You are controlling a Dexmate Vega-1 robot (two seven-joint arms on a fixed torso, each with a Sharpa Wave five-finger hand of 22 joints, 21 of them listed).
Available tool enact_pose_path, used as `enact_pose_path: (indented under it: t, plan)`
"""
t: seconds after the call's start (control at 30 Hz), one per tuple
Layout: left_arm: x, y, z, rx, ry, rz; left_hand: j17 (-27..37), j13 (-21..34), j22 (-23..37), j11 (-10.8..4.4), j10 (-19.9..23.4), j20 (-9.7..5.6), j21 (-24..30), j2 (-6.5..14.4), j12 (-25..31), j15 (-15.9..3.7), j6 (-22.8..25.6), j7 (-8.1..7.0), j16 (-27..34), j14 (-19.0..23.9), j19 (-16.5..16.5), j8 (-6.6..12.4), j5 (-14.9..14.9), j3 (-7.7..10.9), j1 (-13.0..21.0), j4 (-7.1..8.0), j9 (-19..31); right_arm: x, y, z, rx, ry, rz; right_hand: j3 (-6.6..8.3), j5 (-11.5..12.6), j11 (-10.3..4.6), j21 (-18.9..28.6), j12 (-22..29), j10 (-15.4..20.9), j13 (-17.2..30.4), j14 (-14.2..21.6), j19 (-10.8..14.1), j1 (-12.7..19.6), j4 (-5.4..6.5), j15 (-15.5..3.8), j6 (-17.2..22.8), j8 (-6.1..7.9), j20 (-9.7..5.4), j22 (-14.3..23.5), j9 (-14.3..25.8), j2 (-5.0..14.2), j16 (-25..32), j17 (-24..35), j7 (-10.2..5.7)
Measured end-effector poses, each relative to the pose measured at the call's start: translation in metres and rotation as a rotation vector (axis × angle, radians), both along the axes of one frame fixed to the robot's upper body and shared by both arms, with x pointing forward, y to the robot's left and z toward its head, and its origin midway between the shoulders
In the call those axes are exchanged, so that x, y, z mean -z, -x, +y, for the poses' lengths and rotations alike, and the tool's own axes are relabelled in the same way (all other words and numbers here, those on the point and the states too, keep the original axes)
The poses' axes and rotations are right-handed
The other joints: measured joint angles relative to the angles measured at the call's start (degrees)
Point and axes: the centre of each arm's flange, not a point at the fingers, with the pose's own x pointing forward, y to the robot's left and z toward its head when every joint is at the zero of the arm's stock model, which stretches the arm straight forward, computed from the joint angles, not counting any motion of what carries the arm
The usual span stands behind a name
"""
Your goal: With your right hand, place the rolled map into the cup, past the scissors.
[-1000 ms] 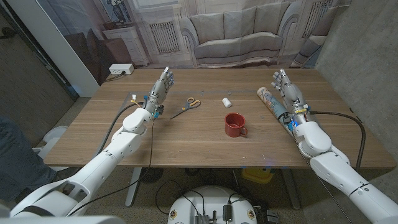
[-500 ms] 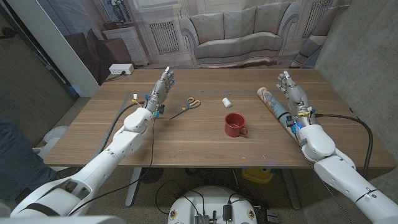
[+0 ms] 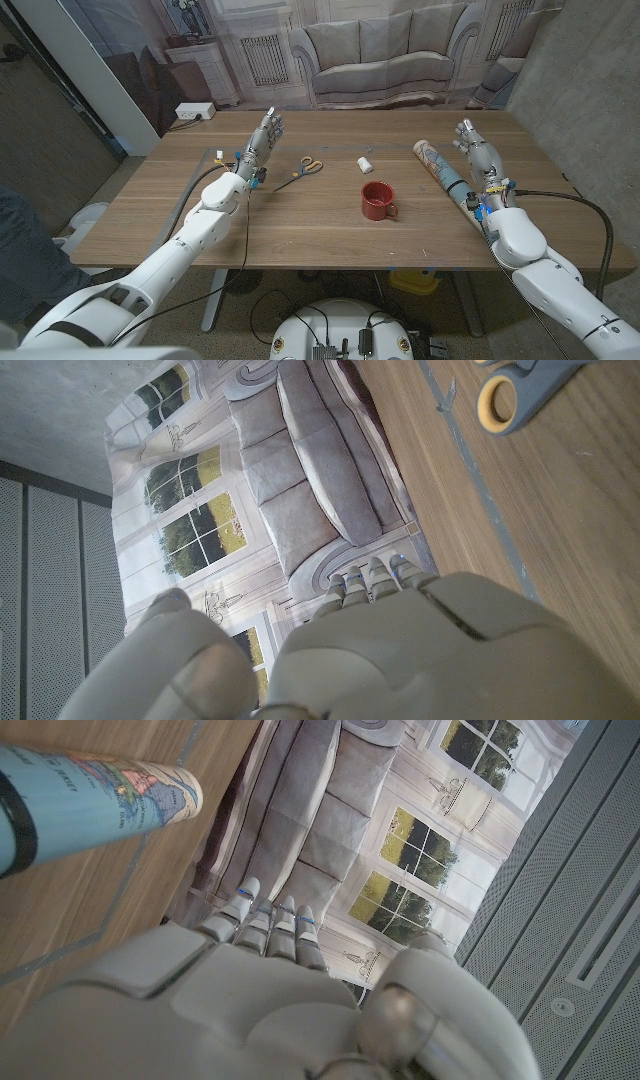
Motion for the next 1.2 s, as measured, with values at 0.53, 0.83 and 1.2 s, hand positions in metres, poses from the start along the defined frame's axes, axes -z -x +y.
enact_pose_path:
  t: [0.53,0.83,1.2]
  plan:
    - [0.0,-0.002,-0.001,0.001,0.009,-0.004,0.0,0.0,0.0,0.0,0.0,0.0,0.0,0.0,0.0,-0.21,0.0,0.0,0.0,0.2,0.0,0.0,0.0,0.0,0.0,0.0,0.0,0.005,0.012,-0.004,0.087,0.027,0.023,0.24,0.0,-0.32,-0.4,0.0,0.3,0.0,0.3,0.3,0.2,-0.24,-0.32,0.0,0.0,-0.31,0.0,0.0,0.22,0.0,0.0,0.0]
    - [0.0,-0.003,-0.001,0.003,0.013,-0.002,0.0,0.0,0.0,0.0,0.0,0.0,0.0,0.2,0.0,-0.21,0.0,0.0,0.0,0.2,0.0,0.0,0.0,-0.24,0.1,-0.24,0.0,0.006,0.017,-0.006,0.153,0.05,0.045,0.25,0.0,0.0,-0.9,0.0,0.6,0.0,0.5,0.5,0.8,-0.73,-0.13,0.3,0.0,-0.09,0.0,0.0,0.15,0.0,-0.1,-0.32]
    - [0.0,-0.003,-0.003,0.006,0.013,-0.003,0.0,0.0,0.0,-0.01,0.0,0.0,0.0,0.1,0.0,-0.21,0.0,0.0,0.0,0.2,0.0,0.0,0.0,-0.47,0.1,0.0,0.0,0.006,0.024,-0.006,0.235,0.087,0.075,0.48,0.0,0.09,-1.2,0.0,1.3,0.0,1.7,1.1,2.3,-2.06,0.09,2.4,0.42,-0.11,0.0,0.0,-0.23,0.0,-0.1,-0.31]
